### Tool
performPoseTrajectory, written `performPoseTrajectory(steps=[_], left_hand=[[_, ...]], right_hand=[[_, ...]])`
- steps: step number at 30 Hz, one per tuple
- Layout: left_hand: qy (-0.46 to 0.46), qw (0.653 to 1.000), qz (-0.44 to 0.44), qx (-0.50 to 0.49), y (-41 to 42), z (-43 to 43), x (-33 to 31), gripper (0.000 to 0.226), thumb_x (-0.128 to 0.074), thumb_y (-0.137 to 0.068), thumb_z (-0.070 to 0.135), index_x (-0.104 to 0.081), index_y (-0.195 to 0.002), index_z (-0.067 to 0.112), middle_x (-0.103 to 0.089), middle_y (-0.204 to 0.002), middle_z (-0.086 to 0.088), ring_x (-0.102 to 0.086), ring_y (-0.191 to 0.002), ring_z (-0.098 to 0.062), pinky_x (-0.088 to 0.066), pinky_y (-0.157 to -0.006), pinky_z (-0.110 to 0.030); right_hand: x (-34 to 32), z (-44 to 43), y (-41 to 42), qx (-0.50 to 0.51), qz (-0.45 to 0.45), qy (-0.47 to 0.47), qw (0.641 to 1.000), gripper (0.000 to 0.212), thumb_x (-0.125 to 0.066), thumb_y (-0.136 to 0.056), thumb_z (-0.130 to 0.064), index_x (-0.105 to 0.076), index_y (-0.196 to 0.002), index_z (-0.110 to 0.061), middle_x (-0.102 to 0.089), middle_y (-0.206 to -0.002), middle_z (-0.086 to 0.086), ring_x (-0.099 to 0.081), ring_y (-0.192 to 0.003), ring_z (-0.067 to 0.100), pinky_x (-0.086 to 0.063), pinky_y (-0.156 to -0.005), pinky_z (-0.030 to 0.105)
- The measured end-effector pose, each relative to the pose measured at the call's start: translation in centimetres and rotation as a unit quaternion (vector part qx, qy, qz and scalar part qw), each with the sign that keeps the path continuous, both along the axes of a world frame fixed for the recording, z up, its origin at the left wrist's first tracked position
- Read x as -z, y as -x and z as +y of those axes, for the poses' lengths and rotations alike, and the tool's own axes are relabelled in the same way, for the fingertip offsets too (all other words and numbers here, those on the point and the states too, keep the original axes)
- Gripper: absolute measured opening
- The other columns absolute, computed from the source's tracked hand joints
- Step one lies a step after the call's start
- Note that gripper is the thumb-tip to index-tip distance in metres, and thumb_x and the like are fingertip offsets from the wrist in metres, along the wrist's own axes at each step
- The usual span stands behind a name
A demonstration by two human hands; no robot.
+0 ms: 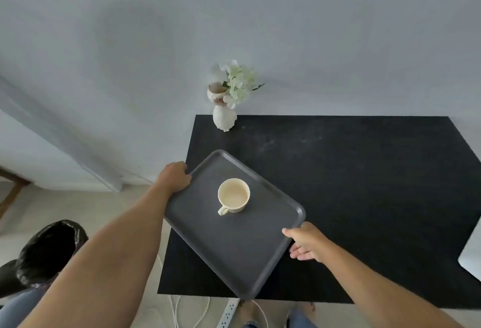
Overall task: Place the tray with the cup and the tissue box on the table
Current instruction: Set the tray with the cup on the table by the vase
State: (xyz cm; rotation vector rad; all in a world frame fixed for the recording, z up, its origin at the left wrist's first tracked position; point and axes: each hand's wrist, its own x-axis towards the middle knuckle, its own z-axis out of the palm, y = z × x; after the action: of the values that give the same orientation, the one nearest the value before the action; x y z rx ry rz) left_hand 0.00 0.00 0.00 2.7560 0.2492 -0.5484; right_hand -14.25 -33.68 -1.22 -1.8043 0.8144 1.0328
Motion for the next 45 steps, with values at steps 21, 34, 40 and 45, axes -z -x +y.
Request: performPoseTrajectory(steps=[21, 34, 40, 45], left_hand=[[-0.019, 0.999, 0.034, -0.026, -2.0, 0.3, 4.8, 0.034, -0.054, -0.077, 0.005, -0.064, -0.109, 0.013, -0.068, -0.116, -0.019, -0.061, -0.111, -0.038, -0.046, -0.103, -0.046], [0.088, 0.994, 0.054, -0.028, -0.4, -0.5, 2.7, 0.023, -0.066, -0.077, 0.002, -0.071, -0.099, 0.002, -0.071, -0.098, -0.019, -0.066, -0.095, -0.035, -0.054, -0.08, -0.037], [0.165, 0.985, 0.049, -0.02, 0.9, -1.2, 1.6, 0.017, -0.067, -0.078, -0.002, -0.069, -0.092, -0.011, -0.054, -0.063, -0.008, -0.053, -0.06, -0.023, -0.05, -0.06, -0.032], [0.22, 0.972, 0.059, -0.057, 1.4, -3.0, 0.4, 0.004, -0.066, -0.081, -0.006, -0.067, -0.084, -0.005, -0.052, -0.058, -0.006, -0.056, -0.052, -0.023, -0.061, -0.058, -0.039]], right_hand=[[3.2, -0.2, -0.3, 0.118, -0.046, 0.0, 0.992, 0.025, -0.067, -0.081, 0.011, -0.061, -0.101, -0.004, -0.068, -0.104, 0.013, -0.07, -0.089, 0.023, -0.062, -0.071, 0.033], [-0.1, -4.7, -2.4, 0.143, -0.116, 0.044, 0.982, 0.034, -0.07, -0.077, 0.014, -0.059, -0.092, -0.014, -0.065, -0.105, 0.013, -0.066, -0.097, 0.027, -0.06, -0.078, 0.039], [-3.0, -7.8, -4.0, 0.117, -0.166, 0.054, 0.978, 0.032, -0.069, -0.077, 0.017, -0.066, -0.102, -0.002, -0.069, -0.101, 0.017, -0.068, -0.091, 0.027, -0.057, -0.065, 0.032], [-4.1, -10.3, -5.6, 0.099, -0.19, 0.076, 0.974, 0.028, -0.07, -0.076, 0.017, -0.067, -0.091, -0.006, -0.071, -0.098, 0.017, -0.069, -0.093, 0.03, -0.059, -0.073, 0.036]])
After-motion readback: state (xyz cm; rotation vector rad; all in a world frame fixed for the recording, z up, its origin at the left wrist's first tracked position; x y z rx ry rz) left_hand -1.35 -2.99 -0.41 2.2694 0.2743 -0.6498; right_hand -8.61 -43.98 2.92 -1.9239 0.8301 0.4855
